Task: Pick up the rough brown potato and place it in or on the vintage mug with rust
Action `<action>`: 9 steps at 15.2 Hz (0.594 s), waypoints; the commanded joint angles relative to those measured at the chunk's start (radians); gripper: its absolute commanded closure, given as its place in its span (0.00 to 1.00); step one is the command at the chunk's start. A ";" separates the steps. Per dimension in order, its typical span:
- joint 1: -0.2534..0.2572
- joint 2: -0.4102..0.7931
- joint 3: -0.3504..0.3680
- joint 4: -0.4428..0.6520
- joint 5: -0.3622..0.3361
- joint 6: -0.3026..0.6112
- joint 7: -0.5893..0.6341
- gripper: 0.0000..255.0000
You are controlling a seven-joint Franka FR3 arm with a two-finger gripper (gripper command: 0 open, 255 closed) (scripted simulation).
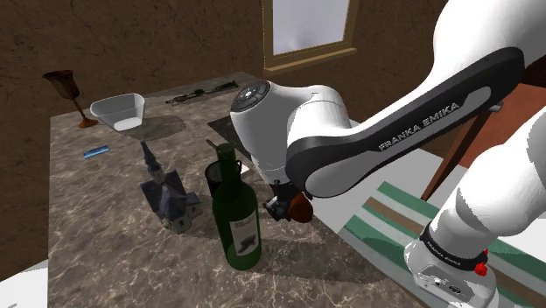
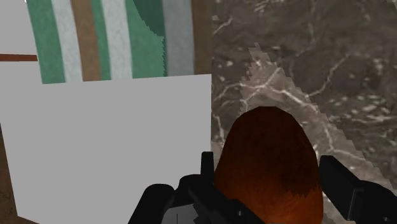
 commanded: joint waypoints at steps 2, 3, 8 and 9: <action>0.005 -0.027 -0.011 0.024 0.016 -0.043 -0.020 1.00; 0.006 -0.035 -0.014 0.032 0.021 -0.057 -0.026 1.00; 0.012 -0.073 -0.032 0.072 0.039 -0.125 -0.054 1.00; 0.013 -0.079 -0.036 0.081 0.041 -0.139 -0.059 1.00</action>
